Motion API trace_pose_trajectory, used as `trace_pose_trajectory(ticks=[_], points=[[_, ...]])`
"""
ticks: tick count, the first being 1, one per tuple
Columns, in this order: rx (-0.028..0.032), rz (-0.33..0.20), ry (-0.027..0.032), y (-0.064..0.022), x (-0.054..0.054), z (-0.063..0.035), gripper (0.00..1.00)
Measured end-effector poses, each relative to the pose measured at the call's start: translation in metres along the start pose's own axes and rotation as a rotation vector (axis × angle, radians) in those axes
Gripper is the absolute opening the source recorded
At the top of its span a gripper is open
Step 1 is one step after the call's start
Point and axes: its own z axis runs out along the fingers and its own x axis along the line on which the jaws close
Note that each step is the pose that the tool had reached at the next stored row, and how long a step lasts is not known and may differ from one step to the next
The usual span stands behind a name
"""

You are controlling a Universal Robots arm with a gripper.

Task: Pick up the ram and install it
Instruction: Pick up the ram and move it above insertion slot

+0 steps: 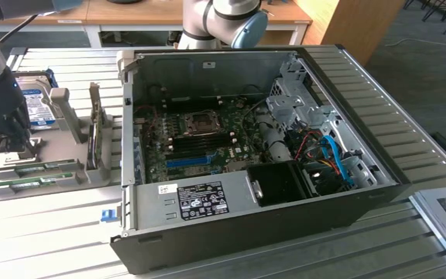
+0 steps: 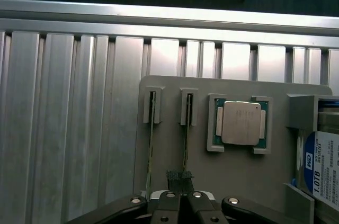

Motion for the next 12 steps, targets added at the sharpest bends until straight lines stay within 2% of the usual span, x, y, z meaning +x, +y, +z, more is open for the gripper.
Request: trace_pose_trajectory(ticks=[12], points=[[0.0001, 0.001, -0.0001, 0.0003, 0.009, 0.0002, 0.1]])
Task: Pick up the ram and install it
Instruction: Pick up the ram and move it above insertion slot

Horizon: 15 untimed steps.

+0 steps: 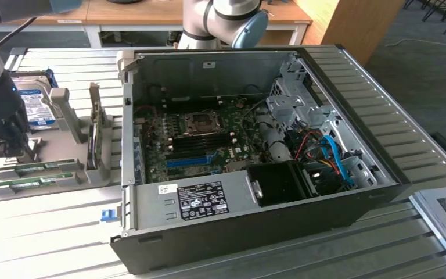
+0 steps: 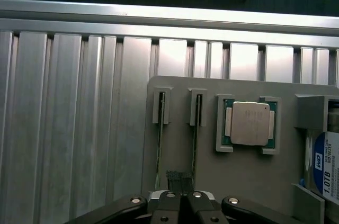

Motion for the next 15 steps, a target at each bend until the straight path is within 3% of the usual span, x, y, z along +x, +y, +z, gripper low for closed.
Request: trace_pose_trajectory(ticks=[15], points=[[-0.0002, 0.002, 0.0, 0.0004, 0.0106, 0.0001, 0.1]])
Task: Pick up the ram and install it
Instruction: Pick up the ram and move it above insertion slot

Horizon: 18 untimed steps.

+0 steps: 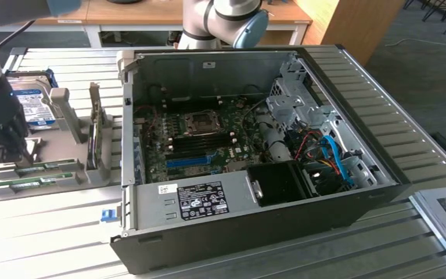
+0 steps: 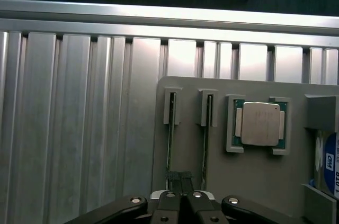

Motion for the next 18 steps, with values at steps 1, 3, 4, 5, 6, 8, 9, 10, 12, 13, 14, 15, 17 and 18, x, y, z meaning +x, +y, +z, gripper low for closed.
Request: trace_pose_trajectory(ticks=[1, 3, 4, 5, 6, 8, 9, 10, 12, 13, 14, 15, 17, 18], points=[[0.0001, 0.0, 0.0, 0.0, 0.0008, 0.0, 0.1], [0.0, 0.0, -0.0001, 0.0, 0.0014, 0.0, 0.1], [0.0001, 0.0, -0.0001, 0.0, 0.0014, 0.0001, 0.1], [0.0001, 0.0, -0.0001, 0.0001, 0.0014, 0.0001, 0.1], [0.0001, 0.0, -0.0001, 0.0, 0.0014, 0.0001, 0.1], [0.0, 0.0, -0.0001, 0.0, 0.0015, 0.0, 0.1], [0.0001, 0.0, -0.0001, 0.0, 0.0015, 0.0001, 0.1], [0.0001, 0.0, -0.0001, 0.0, 0.0015, 0.0001, 0.1], [0.0, 0.0, -0.0001, 0.0001, 0.0015, 0.0001, 0.1], [0.0001, 0.0, -0.0001, 0.0, 0.0015, 0.0001, 0.1], [0.0, 0.0, -0.0001, 0.0001, 0.0015, 0.0, 0.1], [0.0001, 0.0, -0.0001, 0.0001, 0.0015, 0.0002, 0.1], [0.0002, 0.0, -0.0002, 0.0, 0.0015, 0.0017, 0.1], [0.0001, 0.0, -0.0001, -0.0001, 0.0014, 0.0027, 0.1]])
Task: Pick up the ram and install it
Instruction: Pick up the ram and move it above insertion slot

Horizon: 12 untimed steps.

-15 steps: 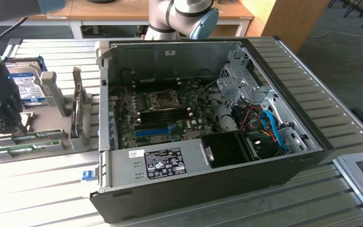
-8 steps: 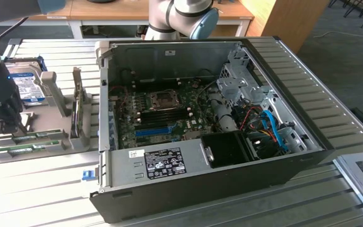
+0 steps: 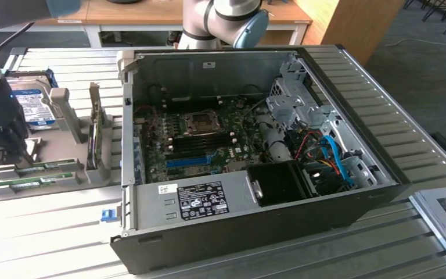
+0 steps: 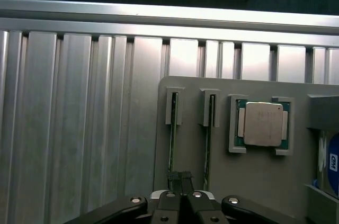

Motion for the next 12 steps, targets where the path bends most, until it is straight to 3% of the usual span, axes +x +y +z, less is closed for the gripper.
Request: trace_pose_trajectory(ticks=[8, 12], points=[[0.0, 0.0, 0.0, -0.0004, -0.0002, 0.0097, 0.1], [-0.0002, 0.0, 0.0001, -0.0004, -0.0002, 0.01, 0.1]])
